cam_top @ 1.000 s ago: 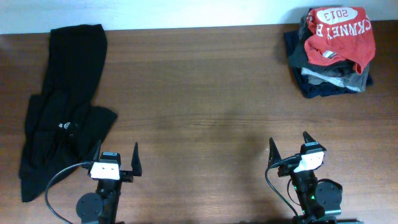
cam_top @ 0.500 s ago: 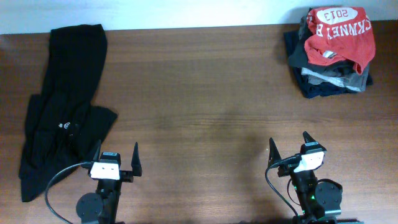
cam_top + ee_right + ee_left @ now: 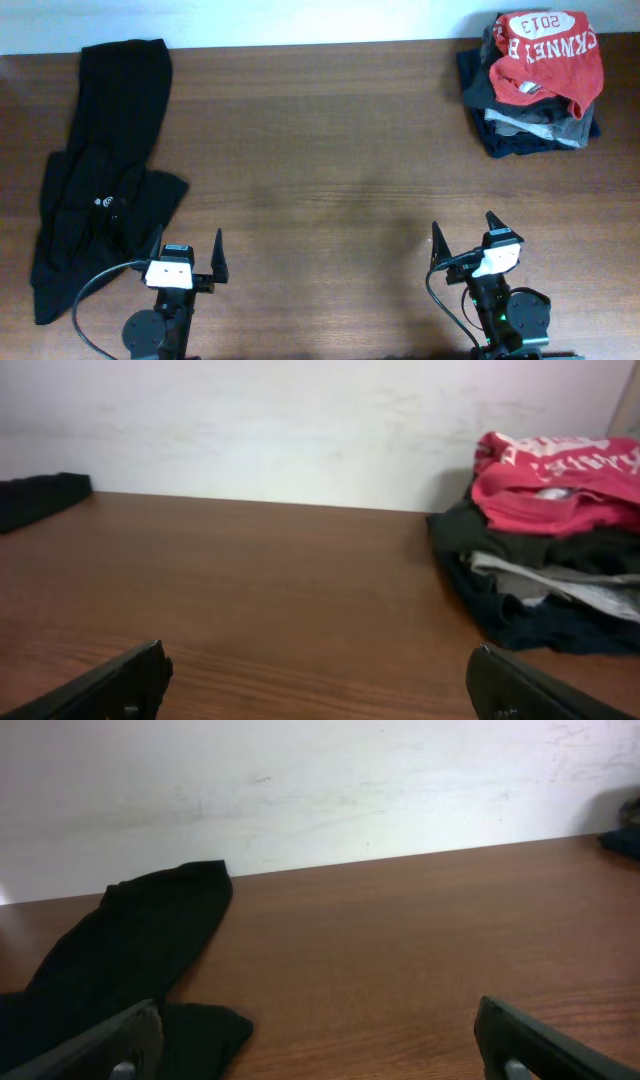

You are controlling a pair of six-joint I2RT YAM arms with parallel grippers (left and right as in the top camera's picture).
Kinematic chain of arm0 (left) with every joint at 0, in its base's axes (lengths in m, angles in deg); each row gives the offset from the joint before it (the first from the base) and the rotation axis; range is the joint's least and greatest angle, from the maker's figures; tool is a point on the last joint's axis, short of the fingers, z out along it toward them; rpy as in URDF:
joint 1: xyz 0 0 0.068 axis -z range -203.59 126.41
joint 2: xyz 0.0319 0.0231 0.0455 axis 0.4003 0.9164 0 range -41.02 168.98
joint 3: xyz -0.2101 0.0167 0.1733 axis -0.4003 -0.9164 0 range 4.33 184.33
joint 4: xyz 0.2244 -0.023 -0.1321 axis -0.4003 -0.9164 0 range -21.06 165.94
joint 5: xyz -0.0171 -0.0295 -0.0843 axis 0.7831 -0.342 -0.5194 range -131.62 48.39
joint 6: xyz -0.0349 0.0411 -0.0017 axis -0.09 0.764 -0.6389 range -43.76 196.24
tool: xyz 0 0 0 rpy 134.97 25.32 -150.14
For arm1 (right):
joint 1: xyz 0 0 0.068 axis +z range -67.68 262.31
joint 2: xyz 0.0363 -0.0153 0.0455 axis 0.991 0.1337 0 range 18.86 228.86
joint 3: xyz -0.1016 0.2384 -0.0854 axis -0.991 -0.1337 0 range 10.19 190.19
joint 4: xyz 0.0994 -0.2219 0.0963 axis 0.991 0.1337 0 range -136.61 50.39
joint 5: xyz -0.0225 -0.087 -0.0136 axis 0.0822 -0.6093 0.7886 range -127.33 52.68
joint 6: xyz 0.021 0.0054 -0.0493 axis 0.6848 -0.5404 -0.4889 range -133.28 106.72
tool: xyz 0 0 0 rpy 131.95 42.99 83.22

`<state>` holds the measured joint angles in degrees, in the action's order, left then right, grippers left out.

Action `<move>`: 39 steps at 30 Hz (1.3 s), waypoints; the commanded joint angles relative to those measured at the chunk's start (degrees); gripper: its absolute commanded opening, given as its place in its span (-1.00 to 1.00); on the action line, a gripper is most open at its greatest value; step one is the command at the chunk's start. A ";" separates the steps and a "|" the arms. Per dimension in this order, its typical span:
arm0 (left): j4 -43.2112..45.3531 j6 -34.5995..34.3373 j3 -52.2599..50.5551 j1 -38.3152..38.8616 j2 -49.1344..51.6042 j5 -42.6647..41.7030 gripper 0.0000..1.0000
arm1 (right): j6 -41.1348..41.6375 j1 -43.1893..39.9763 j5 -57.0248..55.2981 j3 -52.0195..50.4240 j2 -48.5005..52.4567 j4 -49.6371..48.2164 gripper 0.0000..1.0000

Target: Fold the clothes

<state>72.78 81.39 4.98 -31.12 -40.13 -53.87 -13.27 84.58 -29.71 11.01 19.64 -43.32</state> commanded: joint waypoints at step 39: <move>-35.43 1.16 59.04 -0.15 63.82 -4.55 0.99 | 0.48 0.35 15.63 54.86 55.89 28.17 0.97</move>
<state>40.98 81.37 57.13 -31.12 15.80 -57.76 -13.22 84.62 -15.11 57.30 68.66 -19.43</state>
